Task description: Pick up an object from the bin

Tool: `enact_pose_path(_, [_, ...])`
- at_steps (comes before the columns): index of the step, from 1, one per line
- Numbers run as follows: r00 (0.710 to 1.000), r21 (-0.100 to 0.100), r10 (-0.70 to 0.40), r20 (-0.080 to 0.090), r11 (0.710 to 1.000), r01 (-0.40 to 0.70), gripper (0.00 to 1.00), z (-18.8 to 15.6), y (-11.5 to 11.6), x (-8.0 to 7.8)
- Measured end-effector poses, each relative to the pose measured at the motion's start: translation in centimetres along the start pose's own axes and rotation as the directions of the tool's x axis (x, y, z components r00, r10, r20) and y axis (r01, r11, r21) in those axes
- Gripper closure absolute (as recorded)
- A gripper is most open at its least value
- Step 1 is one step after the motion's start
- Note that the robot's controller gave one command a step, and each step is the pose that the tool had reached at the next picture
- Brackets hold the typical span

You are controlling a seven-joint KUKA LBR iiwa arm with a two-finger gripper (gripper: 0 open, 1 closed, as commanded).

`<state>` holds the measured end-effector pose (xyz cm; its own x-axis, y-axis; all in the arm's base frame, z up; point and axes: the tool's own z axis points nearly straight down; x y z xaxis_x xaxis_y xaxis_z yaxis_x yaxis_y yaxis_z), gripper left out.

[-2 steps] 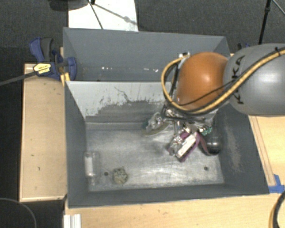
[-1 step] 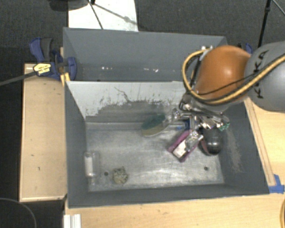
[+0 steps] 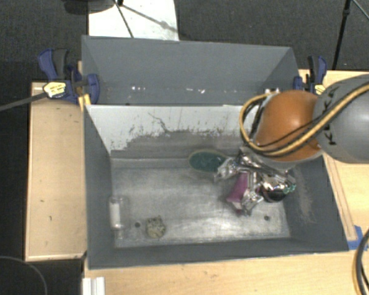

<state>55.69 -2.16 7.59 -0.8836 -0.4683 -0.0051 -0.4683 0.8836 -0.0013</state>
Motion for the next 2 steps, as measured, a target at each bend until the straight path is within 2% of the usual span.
enact_pose_path(1, [1.0,0.001,0.0,-0.012,1.0,0.0,1.0,-0.2,-0.2,0.2])
enact_pose_path(2, [0.945,0.003,-0.327,0.003,0.945,0.327,1.0,-16.7,2.7,-0.6])
